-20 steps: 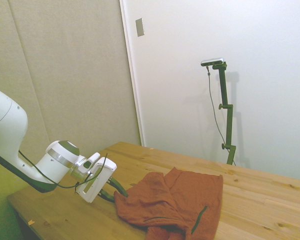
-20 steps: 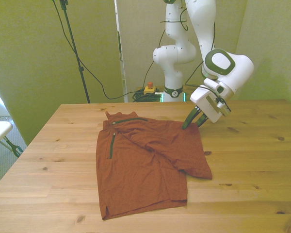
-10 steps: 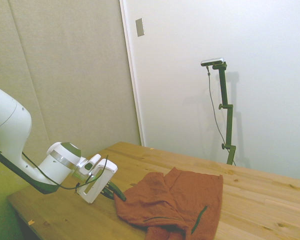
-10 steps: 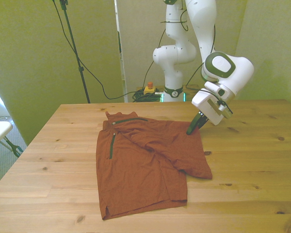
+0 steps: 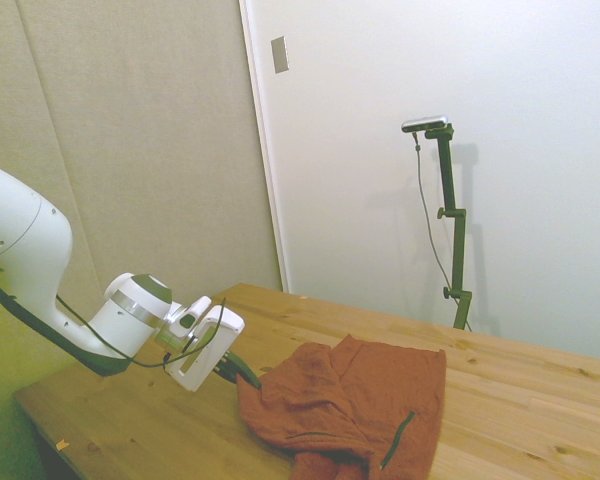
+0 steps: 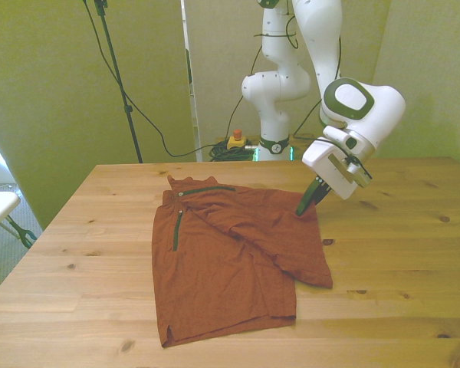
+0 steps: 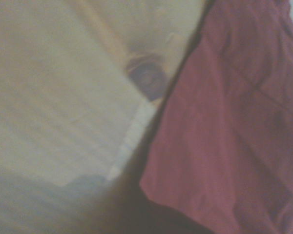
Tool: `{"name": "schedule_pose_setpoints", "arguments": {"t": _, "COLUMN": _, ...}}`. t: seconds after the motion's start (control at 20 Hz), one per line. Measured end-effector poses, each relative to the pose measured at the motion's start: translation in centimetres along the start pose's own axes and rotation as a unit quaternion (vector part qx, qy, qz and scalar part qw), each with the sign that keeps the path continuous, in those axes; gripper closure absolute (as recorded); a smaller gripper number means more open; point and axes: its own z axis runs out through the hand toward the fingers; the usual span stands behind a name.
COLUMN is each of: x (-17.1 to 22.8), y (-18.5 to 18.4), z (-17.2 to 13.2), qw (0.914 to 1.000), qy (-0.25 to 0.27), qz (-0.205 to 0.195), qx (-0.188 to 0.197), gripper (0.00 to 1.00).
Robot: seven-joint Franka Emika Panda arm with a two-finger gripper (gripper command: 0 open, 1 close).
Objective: Fold the shorts
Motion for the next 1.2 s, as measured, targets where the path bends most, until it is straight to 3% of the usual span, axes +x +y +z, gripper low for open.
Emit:
{"name": "schedule_pose_setpoints", "arguments": {"t": 0.4, "x": 8.0, "y": 2.1, "z": 0.7, "qw": 0.9966, "qy": 0.011, "qz": 0.081, "qx": 0.005, "gripper": 1.0}}
{"name": "schedule_pose_setpoints", "arguments": {"t": 0.95, "x": 18.2, "y": 5.5, "z": 5.3, "qw": 0.9865, "qy": -0.012, "qz": 0.163, "qx": 0.001, "gripper": 1.0}}
{"name": "schedule_pose_setpoints", "arguments": {"t": 1.2, "x": 23.0, "y": 7.9, "z": 8.8, "qw": 0.98, "qy": -0.032, "qz": 0.196, "qx": -0.007, "gripper": 1.0}}
